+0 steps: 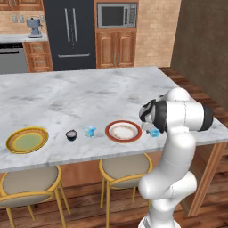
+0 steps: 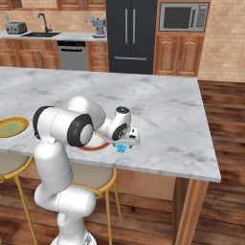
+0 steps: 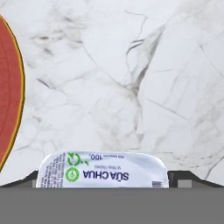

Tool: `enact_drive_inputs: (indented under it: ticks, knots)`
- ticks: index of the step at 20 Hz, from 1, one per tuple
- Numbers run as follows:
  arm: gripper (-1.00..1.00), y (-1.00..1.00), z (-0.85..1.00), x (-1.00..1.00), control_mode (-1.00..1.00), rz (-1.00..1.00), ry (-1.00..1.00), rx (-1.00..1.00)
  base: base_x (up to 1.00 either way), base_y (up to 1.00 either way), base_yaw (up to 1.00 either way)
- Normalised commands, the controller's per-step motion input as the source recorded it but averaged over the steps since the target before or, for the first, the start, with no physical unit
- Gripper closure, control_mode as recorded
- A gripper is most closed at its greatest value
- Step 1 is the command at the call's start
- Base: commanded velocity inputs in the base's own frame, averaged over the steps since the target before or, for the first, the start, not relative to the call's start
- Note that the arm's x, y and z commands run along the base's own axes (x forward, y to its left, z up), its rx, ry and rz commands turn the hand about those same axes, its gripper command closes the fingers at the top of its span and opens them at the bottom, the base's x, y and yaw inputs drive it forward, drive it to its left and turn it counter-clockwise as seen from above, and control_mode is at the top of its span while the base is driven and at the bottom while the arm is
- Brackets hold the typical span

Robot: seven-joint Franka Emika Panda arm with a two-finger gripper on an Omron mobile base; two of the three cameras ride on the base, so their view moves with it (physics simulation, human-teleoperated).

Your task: Place two yogurt containers on each plate.

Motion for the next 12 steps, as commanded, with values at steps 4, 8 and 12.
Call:
enact_drive_inputs:
  ticks: [4, 8, 12]
  knots:
    - [-1.00, -0.07, -0.18, 0.00, -1.00, 0.00, 0.00, 0.00, 0.00, 0.00, 0.00]
    - [1.00, 0.00, -0.03, 0.00, -1.00, 0.00, 0.00, 0.00, 0.00, 0.00, 0.00]
    - [1.00, 0.00, 0.00, 0.00, -1.00, 0.00, 0.00, 0.00, 0.00, 0.00, 0.00]
